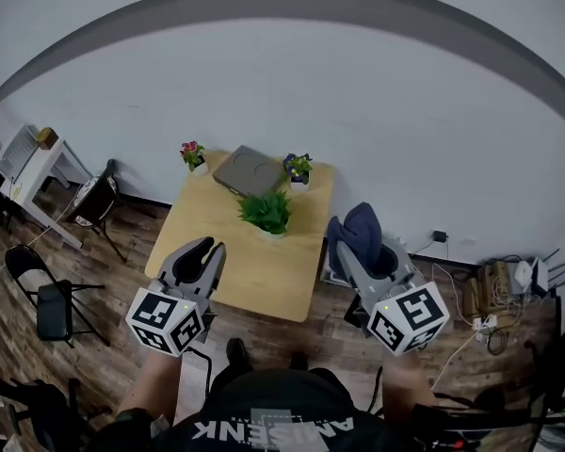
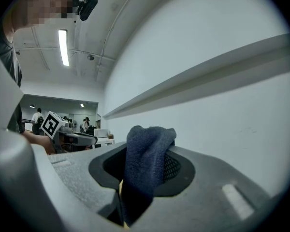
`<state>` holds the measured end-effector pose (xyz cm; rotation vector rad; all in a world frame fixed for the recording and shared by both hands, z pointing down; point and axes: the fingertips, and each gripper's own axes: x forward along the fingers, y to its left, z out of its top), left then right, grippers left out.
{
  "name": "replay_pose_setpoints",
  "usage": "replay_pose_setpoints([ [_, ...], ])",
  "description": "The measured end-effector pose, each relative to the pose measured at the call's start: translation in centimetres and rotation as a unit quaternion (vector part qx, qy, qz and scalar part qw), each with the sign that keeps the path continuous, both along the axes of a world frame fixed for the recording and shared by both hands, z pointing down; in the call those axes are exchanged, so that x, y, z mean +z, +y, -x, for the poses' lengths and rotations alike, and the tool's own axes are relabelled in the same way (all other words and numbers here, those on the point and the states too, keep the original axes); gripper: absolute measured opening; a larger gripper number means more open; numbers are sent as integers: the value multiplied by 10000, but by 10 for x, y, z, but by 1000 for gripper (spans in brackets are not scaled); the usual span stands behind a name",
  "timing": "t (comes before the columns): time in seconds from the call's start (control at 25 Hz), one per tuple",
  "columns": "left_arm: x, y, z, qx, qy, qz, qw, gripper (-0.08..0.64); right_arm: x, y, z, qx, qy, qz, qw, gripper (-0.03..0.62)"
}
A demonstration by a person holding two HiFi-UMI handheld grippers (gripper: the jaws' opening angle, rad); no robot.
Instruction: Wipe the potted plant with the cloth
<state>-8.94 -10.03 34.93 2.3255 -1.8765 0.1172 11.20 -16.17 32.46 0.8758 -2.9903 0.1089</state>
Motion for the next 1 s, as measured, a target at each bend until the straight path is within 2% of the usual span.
replay_pose_setpoints([
  [0.16,4,-18,15,274,-93,-1,9996,100,1,-9,18,118,66,-7,9999,126],
  [0.36,9,-35,26,1009,-194,121,9946,177,-5,-20,39,424,54,-59,9991,126],
  [0.44,10,-43,35,1149,-239,114,9930,192,-6,-23,49,518,68,-65,9986,127],
  [0.76,20,-69,60,1548,-45,166,9878,192,0,-36,68,879,152,25,9960,127],
  [0.88,29,-76,62,1733,-111,290,9844,216,3,-37,70,1006,153,119,9947,126],
  [1.0,41,-85,62,1885,-153,403,9811,212,5,-38,69,1168,186,157,9929,127],
])
